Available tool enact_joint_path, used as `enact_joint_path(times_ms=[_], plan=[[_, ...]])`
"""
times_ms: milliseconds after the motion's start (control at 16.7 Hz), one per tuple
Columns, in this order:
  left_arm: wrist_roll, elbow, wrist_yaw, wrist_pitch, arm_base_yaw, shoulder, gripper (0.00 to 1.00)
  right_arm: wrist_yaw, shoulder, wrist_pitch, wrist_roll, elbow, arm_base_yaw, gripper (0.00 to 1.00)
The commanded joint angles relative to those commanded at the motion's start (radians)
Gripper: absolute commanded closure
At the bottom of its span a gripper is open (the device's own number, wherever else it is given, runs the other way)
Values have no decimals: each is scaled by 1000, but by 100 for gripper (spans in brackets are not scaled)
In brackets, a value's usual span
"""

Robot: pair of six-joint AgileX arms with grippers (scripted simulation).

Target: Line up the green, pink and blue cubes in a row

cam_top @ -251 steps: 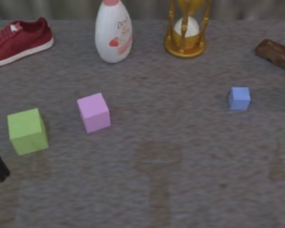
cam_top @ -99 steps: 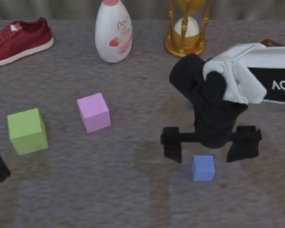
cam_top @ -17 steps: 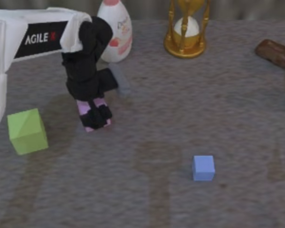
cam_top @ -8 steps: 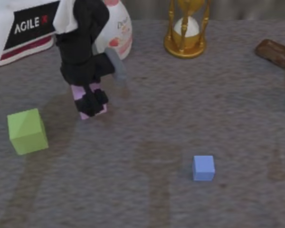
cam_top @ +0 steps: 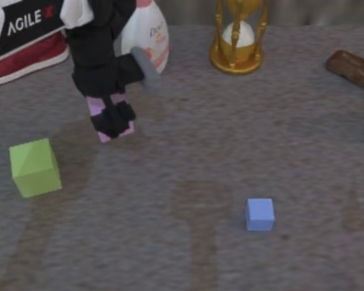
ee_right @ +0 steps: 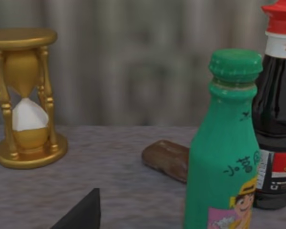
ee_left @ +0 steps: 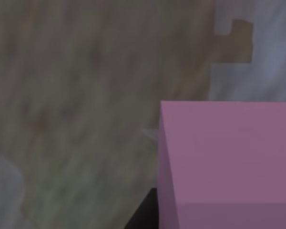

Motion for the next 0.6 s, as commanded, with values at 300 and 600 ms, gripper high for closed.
enact_joint_path(times_ms=[300, 600], plan=[[-22, -40, 0, 3, -142, -47, 100, 0, 0, 0, 0, 0, 0, 0], [-46, -108, 1, -2, -377, -110, 100, 0, 0, 0, 0, 0, 0, 0]])
